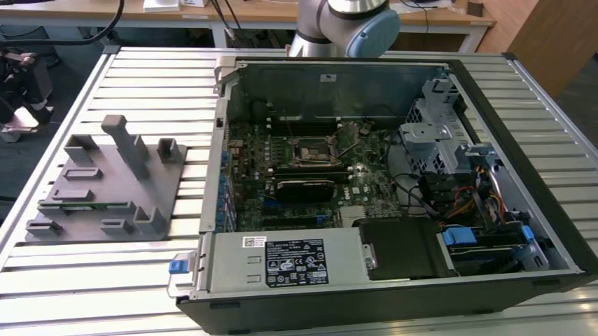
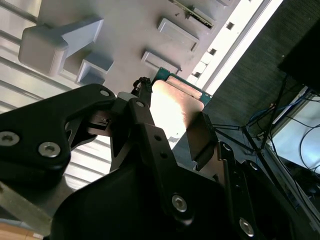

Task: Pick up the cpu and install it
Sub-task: 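Pick up the cpu and move it towards the insertion slot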

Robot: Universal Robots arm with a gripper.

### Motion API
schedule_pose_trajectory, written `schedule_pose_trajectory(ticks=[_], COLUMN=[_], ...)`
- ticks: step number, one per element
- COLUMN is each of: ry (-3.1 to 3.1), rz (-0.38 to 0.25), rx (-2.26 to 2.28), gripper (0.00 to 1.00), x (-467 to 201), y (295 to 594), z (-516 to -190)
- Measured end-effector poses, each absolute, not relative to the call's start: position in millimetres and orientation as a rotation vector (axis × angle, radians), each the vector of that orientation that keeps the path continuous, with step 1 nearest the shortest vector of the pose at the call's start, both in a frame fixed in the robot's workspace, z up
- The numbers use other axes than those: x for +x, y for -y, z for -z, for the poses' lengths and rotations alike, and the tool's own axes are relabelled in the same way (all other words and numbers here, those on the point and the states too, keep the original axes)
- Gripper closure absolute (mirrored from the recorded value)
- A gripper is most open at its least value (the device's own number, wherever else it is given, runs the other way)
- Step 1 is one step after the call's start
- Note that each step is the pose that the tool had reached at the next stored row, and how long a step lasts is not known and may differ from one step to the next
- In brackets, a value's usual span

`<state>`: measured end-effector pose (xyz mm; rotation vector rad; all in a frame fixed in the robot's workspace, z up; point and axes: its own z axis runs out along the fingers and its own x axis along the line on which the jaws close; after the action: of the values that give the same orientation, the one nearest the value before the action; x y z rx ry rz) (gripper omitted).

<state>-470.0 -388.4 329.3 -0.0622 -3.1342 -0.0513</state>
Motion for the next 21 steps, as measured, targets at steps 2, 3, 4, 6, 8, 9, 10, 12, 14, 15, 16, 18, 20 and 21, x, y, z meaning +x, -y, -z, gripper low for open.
schedule_pose_trajectory(ticks=[2,3,4,6,8,9,10,12,14,15,16,18,20,21], ry=[3.134,3.134,3.134,3.134,3.134,3.134,3.134,3.134,3.134,3.134,3.134,3.134,3.134,3.134], rz=[0.051,0.051,0.051,0.051,0.051,0.051,0.051,0.051,0.051,0.051,0.051,0.051,0.051,0.051], rx=[-0.062,-0.062,-0.062,-0.062,-0.062,-0.062,-0.062,-0.062,-0.062,-0.062,-0.062,-0.062,-0.062,-0.062], gripper=[0.47,0.47,0.47,0.47,0.47,0.47,0.47,0.47,0.47,0.47,0.47,0.47,0.47,0.47], x=[-470,-470,-470,-470,-470,-470,-470,-470,-470,-470,-470,-470,-470,-470], y=[388,387,387,386,386,386,385,385,384,384,384,383,382,382], z=[-331,-332,-333,-335,-336,-337,-338,-339,-341,-341,-342,-344,-345,-346])
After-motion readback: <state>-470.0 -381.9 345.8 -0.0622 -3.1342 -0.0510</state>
